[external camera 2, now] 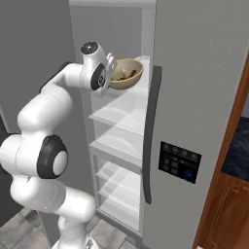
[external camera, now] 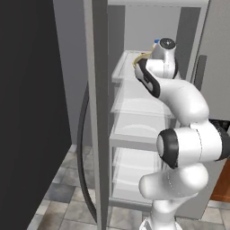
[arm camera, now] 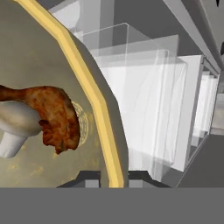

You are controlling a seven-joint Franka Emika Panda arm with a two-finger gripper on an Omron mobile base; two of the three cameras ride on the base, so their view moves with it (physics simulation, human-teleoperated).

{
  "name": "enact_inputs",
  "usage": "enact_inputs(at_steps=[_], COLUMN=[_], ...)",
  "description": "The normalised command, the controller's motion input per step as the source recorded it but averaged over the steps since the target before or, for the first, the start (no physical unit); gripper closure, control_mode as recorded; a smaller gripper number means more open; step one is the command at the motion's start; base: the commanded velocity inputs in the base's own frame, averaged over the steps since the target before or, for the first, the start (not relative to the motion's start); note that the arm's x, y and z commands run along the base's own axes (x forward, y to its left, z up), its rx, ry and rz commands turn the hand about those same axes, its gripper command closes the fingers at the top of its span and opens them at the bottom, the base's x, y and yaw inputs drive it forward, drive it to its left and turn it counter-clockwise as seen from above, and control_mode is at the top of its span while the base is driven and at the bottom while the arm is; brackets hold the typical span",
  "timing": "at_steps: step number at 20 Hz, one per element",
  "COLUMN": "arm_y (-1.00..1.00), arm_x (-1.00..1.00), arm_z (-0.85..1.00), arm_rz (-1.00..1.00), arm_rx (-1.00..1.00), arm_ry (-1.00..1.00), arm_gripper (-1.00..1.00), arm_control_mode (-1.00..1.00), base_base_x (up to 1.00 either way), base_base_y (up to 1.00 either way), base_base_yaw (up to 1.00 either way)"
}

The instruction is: Pick the chicken drumstick and mushroom from their plates and place them in the bowl. Then put the bowl in the fridge.

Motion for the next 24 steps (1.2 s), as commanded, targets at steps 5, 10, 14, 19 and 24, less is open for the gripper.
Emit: enact_inputs(at_steps=[5,10,14,19,24], arm_y=[-0.09,-0.13,-0.1,-0.06,-0.06], arm_x=[0.4,0.38,0.43,0.37,0.33], arm_z=[-0.05,-0.15,-0.15,-0.13,-0.16], arm_rz=[0.0,0.0,0.0,0.0,0.0], arm_rx=[0.0,0.01,0.04,0.07,0.05], arm_ry=[0.03,0.03,0.0,0.01,0.02], arm_gripper=[1.0,1.0,1.0,1.0,1.0], arm_control_mode=[-1.0,-1.0,-1.0,-1.0,-1.0], base_base_x=[0.0,0.0,0.0,0.0,0.0], base_base_y=[0.0,0.0,0.0,0.0,0.0], base_base_yaw=[0.0,0.0,0.0,0.0,0.0])
